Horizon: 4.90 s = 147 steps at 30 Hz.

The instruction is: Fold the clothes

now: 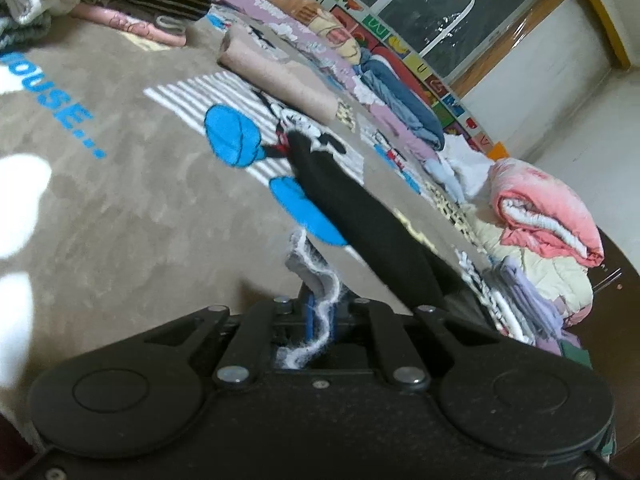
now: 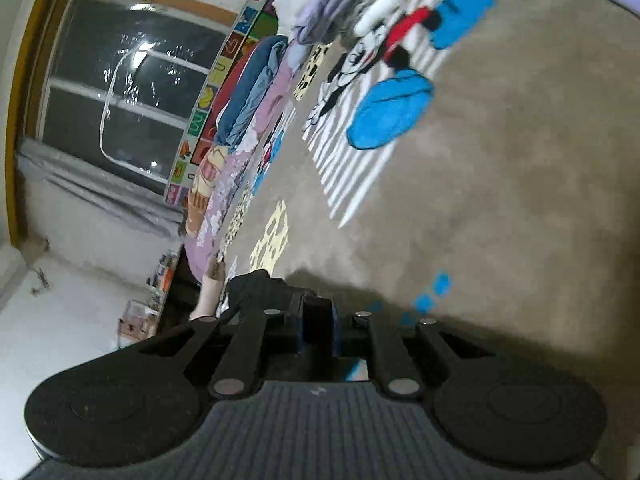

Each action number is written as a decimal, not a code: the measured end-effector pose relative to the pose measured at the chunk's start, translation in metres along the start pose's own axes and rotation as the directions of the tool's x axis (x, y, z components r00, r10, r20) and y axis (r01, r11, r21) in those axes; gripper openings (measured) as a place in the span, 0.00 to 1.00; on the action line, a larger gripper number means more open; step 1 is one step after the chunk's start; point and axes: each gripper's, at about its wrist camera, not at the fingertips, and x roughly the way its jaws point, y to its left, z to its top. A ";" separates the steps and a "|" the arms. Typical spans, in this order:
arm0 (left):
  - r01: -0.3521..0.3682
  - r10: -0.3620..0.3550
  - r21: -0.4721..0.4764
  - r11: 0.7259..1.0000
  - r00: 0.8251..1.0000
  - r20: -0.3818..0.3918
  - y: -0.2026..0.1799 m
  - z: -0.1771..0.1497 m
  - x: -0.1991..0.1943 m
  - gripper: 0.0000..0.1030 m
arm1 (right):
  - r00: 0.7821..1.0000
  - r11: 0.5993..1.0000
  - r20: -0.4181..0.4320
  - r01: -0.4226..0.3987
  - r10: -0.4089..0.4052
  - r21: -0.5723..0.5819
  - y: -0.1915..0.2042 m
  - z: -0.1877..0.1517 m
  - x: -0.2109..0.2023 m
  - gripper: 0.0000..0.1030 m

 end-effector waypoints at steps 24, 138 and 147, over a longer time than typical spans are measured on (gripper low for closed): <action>-0.199 0.200 0.021 0.980 0.979 -0.049 0.034 0.026 -0.009 0.24 | 0.990 0.956 0.061 0.137 -0.125 -0.261 0.037 -0.033 -0.034 0.34; -0.133 0.127 0.207 0.969 0.991 0.043 0.008 0.090 0.071 0.04 | 0.971 0.872 -0.161 -0.229 0.175 -0.432 0.071 0.047 0.073 0.06; -0.184 0.189 0.066 0.981 0.979 -0.071 0.038 0.071 0.084 0.32 | 0.984 0.915 -0.174 -0.103 0.037 -0.391 0.053 0.049 0.097 0.57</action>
